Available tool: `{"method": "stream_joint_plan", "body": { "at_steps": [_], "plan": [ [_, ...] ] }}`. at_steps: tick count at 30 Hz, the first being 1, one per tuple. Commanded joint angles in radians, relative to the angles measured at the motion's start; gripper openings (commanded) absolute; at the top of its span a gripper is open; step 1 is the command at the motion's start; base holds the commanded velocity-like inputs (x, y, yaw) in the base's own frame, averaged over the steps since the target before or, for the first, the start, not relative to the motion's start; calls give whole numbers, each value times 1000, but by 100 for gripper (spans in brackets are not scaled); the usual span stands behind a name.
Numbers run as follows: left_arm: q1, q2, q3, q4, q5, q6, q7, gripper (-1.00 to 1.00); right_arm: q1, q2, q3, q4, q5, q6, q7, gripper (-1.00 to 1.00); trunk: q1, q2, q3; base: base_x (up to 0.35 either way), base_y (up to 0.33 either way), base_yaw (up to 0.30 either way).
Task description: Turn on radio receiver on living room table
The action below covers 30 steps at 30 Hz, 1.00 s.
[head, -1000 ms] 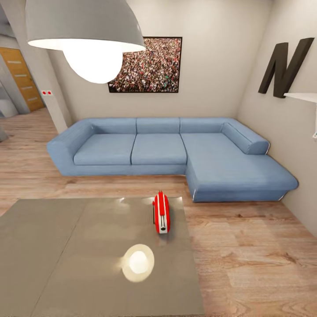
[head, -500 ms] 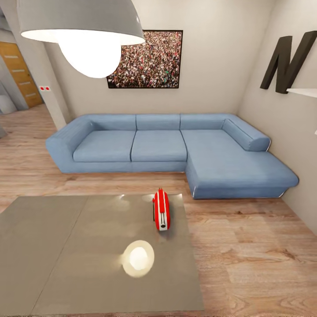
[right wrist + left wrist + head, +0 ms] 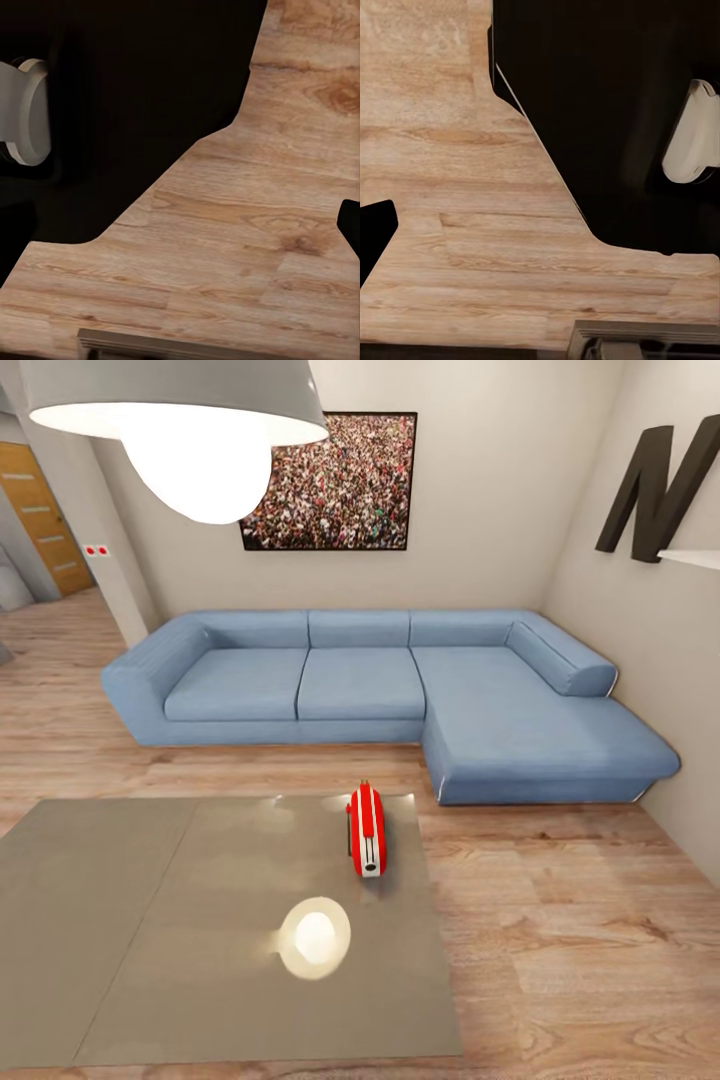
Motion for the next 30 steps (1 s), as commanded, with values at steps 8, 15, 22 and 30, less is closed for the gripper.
{"method": "stream_joint_plan", "body": {
  "at_steps": [8, 15, 22, 30],
  "plan": [
    [0, -1, -3, 0, 0, 2, 2, 100, 0, 0, 0, 0, 0, 0, 0, 100, 0, 0, -13, 0, 0, 0],
    [0, 0, 0, 0, 0, 1, 0, 100, 0, 0, 0, 0, 0, -1, 0, 100, 0, 0, -25, 0, 0, 0],
    [0, -1, 1, 0, 0, 0, 0, 100, 0, 0, 0, 0, 0, -1, 0, 100, 0, 0, -36, 0, 0, 0],
    [0, -2, 2, -1, 0, 0, 0, 100, 0, 1, 0, 0, 0, -2, 0, 100, 0, 0, -49, 0, 0, 0]
  ]
}}
